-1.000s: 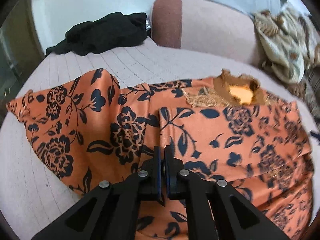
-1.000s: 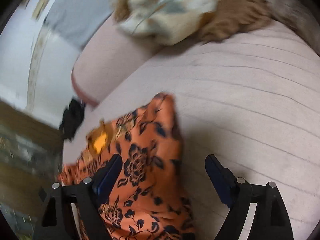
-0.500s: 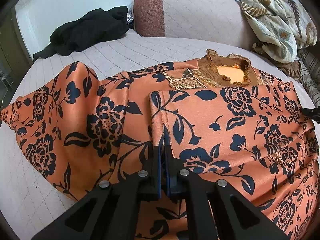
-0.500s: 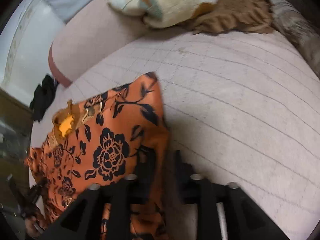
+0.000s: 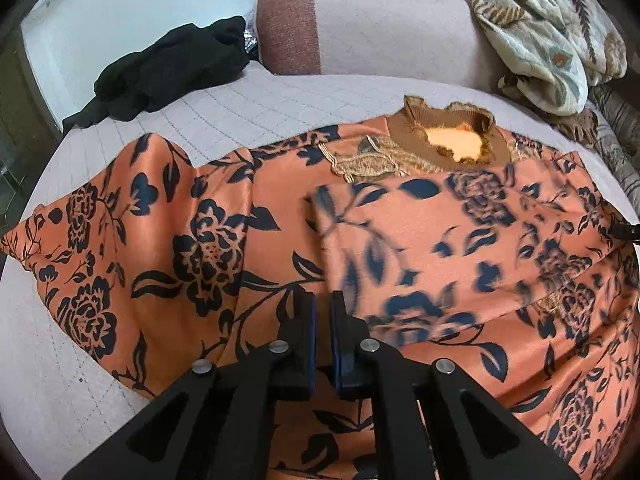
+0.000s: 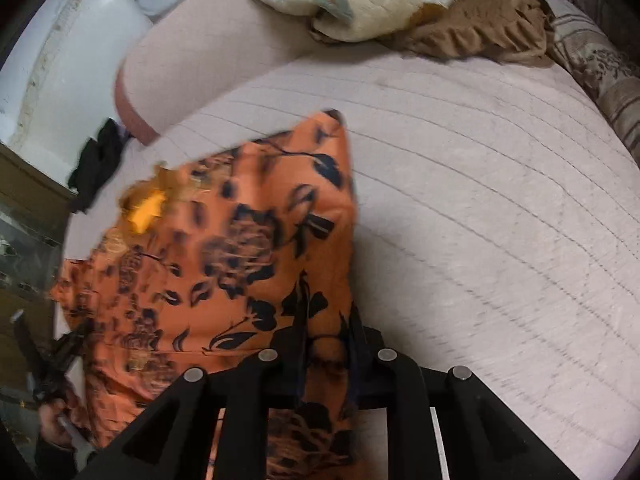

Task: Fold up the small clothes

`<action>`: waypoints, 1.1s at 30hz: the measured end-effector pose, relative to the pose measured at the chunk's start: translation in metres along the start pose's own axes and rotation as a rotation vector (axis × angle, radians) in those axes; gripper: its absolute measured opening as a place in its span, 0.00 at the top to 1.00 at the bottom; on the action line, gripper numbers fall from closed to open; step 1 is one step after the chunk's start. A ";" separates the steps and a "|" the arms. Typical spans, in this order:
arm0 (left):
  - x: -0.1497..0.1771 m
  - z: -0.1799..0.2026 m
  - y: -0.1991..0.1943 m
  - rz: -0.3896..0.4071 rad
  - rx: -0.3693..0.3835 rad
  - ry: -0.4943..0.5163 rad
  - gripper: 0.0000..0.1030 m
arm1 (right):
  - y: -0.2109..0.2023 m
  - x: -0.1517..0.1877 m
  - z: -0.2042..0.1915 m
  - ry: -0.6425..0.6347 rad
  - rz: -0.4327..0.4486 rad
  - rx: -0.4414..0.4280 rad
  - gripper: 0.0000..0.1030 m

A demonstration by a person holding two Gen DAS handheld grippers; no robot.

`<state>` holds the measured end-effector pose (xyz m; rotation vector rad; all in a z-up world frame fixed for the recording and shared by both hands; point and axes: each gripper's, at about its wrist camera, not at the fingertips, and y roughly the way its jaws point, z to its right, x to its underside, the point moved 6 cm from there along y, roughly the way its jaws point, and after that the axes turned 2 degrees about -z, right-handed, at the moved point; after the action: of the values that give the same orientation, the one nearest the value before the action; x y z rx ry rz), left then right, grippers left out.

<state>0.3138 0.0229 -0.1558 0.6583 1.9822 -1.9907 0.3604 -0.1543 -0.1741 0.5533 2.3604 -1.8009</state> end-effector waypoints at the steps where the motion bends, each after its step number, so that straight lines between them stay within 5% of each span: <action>1: 0.002 0.001 0.006 -0.010 -0.010 0.003 0.94 | 0.012 0.003 0.007 -0.002 -0.020 0.020 0.81; 3: 0.001 0.005 0.006 0.010 -0.039 0.026 0.94 | 0.008 0.007 0.014 0.044 0.030 -0.069 0.74; 6: -0.005 0.005 -0.003 0.008 -0.010 0.001 0.95 | -0.012 0.012 0.023 0.070 0.018 -0.074 0.42; 8: -0.010 0.005 -0.014 0.045 0.018 -0.025 0.95 | -0.038 0.003 0.024 0.074 0.112 -0.045 0.42; 12: -0.017 0.014 -0.016 0.049 0.028 -0.017 0.94 | -0.045 -0.026 -0.006 0.084 0.142 -0.188 0.40; 15: -0.016 0.002 -0.007 0.033 0.019 -0.058 0.94 | -0.038 -0.050 -0.005 0.033 0.169 -0.077 0.40; 17: -0.013 -0.012 -0.005 0.026 0.057 -0.120 0.94 | -0.016 -0.063 0.005 0.050 0.149 -0.022 0.40; 20: -0.013 -0.025 0.005 -0.006 0.106 -0.176 0.95 | 0.024 -0.071 0.005 0.093 0.048 -0.115 0.39; 21: -0.012 -0.025 0.008 -0.014 0.116 -0.180 0.95 | 0.027 -0.072 0.002 0.076 0.054 -0.126 0.48; 22: -0.013 -0.026 0.010 -0.014 0.120 -0.181 0.95 | 0.025 -0.073 -0.001 0.059 0.074 -0.125 0.91; 25: -0.016 -0.027 0.011 0.004 0.116 -0.176 0.95 | 0.000 -0.082 0.006 0.119 0.182 -0.137 0.91; 27: -0.017 -0.033 0.010 0.012 0.109 -0.179 0.95 | 0.027 -0.075 0.027 0.183 0.094 -0.098 0.89; 29: -0.017 -0.034 0.007 0.017 0.107 -0.183 0.95 | 0.024 -0.072 0.035 0.206 0.154 -0.135 0.87; 31: -0.016 -0.029 0.001 0.026 0.121 -0.175 0.94 | 0.013 -0.071 0.037 0.231 0.176 -0.140 0.65; 33: -0.021 -0.025 -0.009 0.054 0.130 -0.161 0.95 | -0.002 -0.068 0.041 0.231 0.193 -0.075 0.53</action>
<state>0.3310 0.0450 -0.1376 0.5546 1.7375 -2.0825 0.4179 -0.2082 -0.1626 0.9901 2.4058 -1.6362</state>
